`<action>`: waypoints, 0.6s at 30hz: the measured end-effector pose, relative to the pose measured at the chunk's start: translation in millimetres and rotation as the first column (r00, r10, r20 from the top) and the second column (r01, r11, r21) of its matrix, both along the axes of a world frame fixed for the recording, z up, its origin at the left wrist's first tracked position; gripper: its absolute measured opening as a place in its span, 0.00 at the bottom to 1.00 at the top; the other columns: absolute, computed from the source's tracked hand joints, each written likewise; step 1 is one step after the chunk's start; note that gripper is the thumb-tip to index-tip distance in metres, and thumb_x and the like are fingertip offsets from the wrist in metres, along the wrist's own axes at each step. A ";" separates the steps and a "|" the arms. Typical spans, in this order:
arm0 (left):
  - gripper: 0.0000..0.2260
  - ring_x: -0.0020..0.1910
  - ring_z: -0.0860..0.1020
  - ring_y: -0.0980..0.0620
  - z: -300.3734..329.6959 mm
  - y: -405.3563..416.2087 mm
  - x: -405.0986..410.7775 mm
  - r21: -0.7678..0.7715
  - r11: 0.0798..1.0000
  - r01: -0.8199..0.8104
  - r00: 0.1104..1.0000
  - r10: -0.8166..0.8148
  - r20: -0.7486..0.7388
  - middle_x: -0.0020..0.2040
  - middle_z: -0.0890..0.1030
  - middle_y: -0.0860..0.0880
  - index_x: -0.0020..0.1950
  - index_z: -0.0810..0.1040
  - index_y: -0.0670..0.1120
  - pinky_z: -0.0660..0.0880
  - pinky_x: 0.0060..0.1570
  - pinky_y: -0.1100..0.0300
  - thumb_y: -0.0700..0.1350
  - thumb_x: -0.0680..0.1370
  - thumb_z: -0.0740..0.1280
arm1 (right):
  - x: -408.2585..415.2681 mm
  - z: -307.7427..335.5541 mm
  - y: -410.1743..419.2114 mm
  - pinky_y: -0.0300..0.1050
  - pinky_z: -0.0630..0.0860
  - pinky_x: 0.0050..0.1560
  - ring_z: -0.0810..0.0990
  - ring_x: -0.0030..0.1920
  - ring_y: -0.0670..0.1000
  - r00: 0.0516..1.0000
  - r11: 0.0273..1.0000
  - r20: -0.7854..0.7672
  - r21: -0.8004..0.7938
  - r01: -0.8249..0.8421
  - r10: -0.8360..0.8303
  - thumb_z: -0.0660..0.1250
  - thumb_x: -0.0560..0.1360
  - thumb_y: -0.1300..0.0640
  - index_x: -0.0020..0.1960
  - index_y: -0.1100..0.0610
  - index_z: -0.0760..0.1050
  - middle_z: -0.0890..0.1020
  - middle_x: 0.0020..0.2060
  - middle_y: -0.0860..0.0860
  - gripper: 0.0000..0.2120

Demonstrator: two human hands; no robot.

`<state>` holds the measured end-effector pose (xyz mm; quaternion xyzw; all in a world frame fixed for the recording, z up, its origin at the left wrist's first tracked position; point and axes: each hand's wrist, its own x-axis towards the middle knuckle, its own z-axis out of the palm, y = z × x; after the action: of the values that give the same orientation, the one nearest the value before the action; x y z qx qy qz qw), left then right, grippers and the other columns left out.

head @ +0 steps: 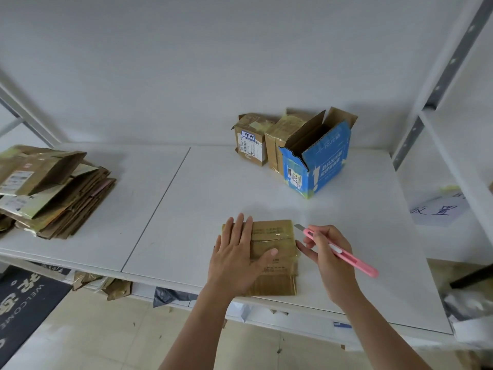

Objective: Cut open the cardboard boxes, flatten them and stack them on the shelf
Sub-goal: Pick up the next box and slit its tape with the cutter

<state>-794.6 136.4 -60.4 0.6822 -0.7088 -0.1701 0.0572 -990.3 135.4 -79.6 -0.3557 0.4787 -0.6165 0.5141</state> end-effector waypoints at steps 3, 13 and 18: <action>0.46 0.78 0.34 0.56 2.1 0.0 0.7 0.022 1.000 0.011 1.000 -0.011 -0.008 0.81 0.39 0.56 0.80 0.38 0.54 0.46 0.78 0.51 0.77 0.68 0.42 | 0.7 -1.2 -3.7 0.45 0.83 0.44 0.82 0.41 0.47 1.000 1.000 -0.014 0.008 -0.004 0.004 0.61 0.80 0.67 0.47 0.67 0.76 0.81 0.36 0.51 0.06; 0.41 0.78 0.36 0.56 0.2 -0.4 -0.5 -0.005 1.000 -0.002 1.000 0.002 0.005 0.81 0.41 0.56 0.81 0.40 0.54 0.49 0.78 0.50 0.71 0.76 0.53 | -9.8 -7.9 10.6 0.51 0.82 0.50 0.82 0.42 0.54 0.997 0.998 -0.046 0.014 -0.068 0.068 0.63 0.79 0.68 0.44 0.63 0.80 0.81 0.35 0.55 0.09; 0.41 0.78 0.37 0.56 -0.6 0.7 0.2 -0.015 1.000 -0.012 1.000 0.012 -0.013 0.81 0.42 0.57 0.81 0.41 0.55 0.49 0.78 0.50 0.71 0.75 0.54 | -16.8 -18.2 30.3 0.55 0.83 0.51 0.84 0.44 0.57 0.987 0.992 -0.098 0.020 -0.123 0.124 0.63 0.78 0.70 0.43 0.63 0.80 0.82 0.38 0.57 0.10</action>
<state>-794.3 137.1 -61.0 0.6848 -0.7057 -0.1687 0.0679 -1007.1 165.6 -97.9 -0.4111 0.4849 -0.5617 0.5295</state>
